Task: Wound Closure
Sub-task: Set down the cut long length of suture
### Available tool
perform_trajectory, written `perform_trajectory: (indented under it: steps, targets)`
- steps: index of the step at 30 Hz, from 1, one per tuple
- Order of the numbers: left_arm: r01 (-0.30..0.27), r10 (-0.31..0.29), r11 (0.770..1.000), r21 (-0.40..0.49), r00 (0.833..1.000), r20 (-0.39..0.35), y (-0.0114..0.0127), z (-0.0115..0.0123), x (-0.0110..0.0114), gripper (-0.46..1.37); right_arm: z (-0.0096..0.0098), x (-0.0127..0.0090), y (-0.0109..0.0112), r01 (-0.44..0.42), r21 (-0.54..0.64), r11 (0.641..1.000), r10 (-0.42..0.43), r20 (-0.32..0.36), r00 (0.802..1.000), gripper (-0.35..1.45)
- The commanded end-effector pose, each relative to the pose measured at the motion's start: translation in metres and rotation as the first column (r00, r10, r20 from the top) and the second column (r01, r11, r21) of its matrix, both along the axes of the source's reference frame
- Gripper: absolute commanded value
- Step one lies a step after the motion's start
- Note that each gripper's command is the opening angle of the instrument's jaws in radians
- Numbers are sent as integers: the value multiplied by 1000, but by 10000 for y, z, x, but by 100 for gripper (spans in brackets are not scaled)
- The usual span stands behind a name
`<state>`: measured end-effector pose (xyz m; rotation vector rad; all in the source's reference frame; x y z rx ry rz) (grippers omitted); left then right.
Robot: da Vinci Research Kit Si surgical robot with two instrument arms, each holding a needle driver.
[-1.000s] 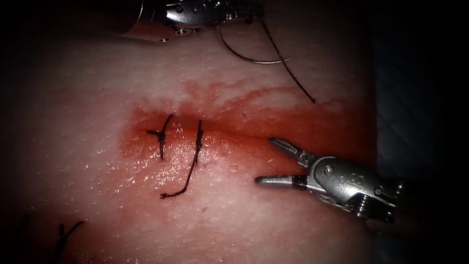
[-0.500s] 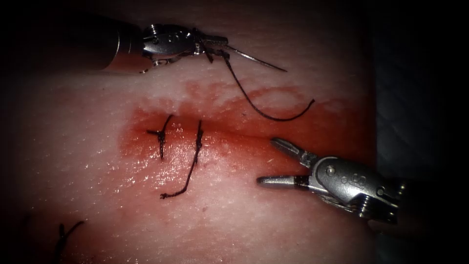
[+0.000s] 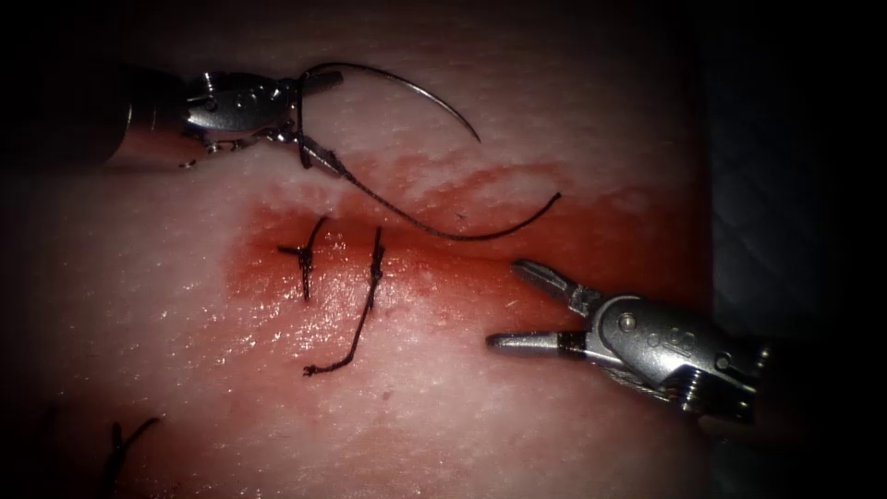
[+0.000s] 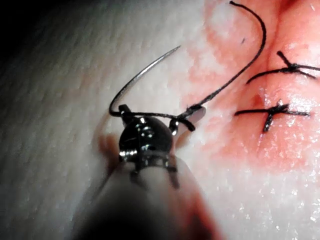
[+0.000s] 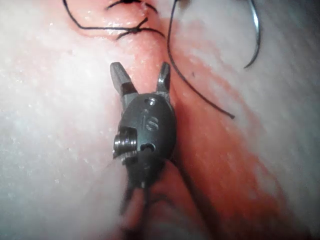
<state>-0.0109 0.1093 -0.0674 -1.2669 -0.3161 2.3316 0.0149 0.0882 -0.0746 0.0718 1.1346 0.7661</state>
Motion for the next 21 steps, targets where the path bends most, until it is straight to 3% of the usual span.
perform_trajectory:
  steps: [1,5,9,12,14,17,20,21]
  targets:
    - [-8,7,1000,-26,1000,-10,-1,2,6,109,0,0,0,3,1,1000,-3,-2,1000,113]
    - [-57,53,998,-40,995,-84,-15,19,24,106,-1,2,-1,3,1,1000,-3,-2,1000,114]
    - [-63,73,991,115,994,-83,-34,41,46,66,-3,4,-2,1,2,1000,-1,-2,1000,115]
    - [24,-9,972,232,998,-66,-39,51,56,63,-4,8,-3,0,1,1000,0,-1,1000,117]
    - [114,-118,933,340,993,-11,-37,56,61,67,-5,11,-4,4,3,1000,-4,-2,1000,117]
    - [180,-229,872,455,972,54,-33,61,68,66,-6,14,-5,4,3,1000,-4,-2,1000,117]
    - [228,-297,811,539,954,43,-29,59,75,70,-8,16,-7,8,5,1000,-8,-3,1000,116]
    - [229,-298,807,544,953,42,-29,59,77,71,-9,16,-7,8,5,1000,-8,-3,1000,116]
